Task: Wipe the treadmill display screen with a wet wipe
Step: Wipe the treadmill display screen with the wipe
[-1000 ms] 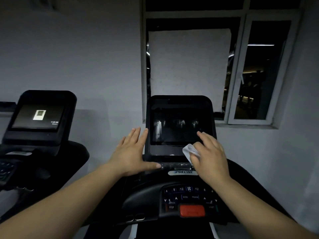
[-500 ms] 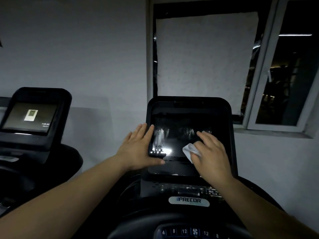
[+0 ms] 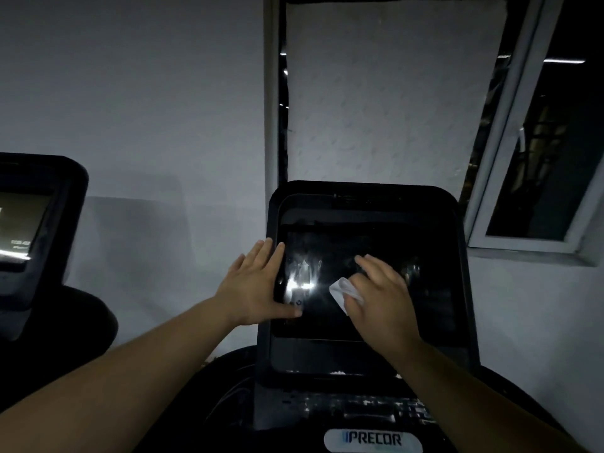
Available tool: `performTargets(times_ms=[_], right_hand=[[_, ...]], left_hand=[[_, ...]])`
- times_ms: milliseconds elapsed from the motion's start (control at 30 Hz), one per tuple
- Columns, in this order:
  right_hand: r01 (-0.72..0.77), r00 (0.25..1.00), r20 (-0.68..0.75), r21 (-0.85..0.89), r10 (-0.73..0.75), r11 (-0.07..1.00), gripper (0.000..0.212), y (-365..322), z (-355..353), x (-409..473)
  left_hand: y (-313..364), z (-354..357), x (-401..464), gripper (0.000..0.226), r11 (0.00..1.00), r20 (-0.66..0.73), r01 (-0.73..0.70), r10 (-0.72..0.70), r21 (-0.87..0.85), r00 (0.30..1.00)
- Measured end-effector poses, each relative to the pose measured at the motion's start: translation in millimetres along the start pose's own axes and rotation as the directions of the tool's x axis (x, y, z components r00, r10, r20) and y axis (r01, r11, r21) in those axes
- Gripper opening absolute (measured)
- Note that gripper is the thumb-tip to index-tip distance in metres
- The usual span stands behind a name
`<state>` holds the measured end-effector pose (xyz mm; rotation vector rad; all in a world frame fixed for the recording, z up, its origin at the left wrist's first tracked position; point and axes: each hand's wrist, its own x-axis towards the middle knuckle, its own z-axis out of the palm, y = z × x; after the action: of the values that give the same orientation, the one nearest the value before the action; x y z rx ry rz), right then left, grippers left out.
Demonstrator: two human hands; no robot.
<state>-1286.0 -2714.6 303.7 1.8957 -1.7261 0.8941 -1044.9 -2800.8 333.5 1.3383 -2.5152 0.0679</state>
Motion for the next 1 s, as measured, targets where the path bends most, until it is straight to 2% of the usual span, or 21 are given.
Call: performTargets(times_ms=[200,300,400,500,600,767,867,900,933,1000], right_hand=[[-0.025,0.998,0.058,-0.049,0.028,0.999,0.042,-6,51,29],[-0.032,0.999,0.019,-0.004,0.032,0.999,0.045,-12,70,33],[0.012,1.000,-0.016,-0.038,-0.013,0.999,0.043,-11,84,40],[-0.022,0.998,0.052,-0.022,0.023,1.000,0.042,-8,96,55],[-0.004,1.000,-0.001,0.012,0.004,1.000,0.040,-8,107,72],[0.071,0.983,-0.172,0.033,-0.064,0.997,0.037,-12,118,132],[0.167,0.952,-0.248,-0.062,-0.177,0.984,0.013,-13,123,174],[0.207,0.938,-0.261,-0.106,-0.228,0.973,0.010,-14,124,184],[0.236,0.926,-0.265,-0.145,-0.268,0.961,0.015,-13,127,192],[0.278,0.927,-0.209,-0.180,-0.313,0.944,0.021,-8,141,198]], left_hand=[[-47,25,50,0.139,0.996,0.045,-0.074,0.072,0.044,0.996],[-62,38,70,0.138,0.987,0.092,-0.121,0.111,0.107,0.990],[-73,50,89,0.137,0.974,0.124,-0.154,0.135,0.163,0.983],[-82,60,102,0.136,0.964,0.129,-0.183,0.160,0.192,0.979],[-88,70,106,0.135,0.958,0.095,-0.204,0.188,0.201,0.977],[-96,78,107,0.133,0.946,0.058,-0.228,0.221,0.229,0.974],[-98,79,107,0.132,0.951,0.046,-0.231,0.227,0.204,0.973],[-98,80,106,0.132,0.954,0.045,-0.232,0.227,0.190,0.973],[-99,81,106,0.132,0.957,0.044,-0.231,0.227,0.177,0.973],[-99,82,106,0.132,0.959,0.033,-0.232,0.230,0.161,0.973]])
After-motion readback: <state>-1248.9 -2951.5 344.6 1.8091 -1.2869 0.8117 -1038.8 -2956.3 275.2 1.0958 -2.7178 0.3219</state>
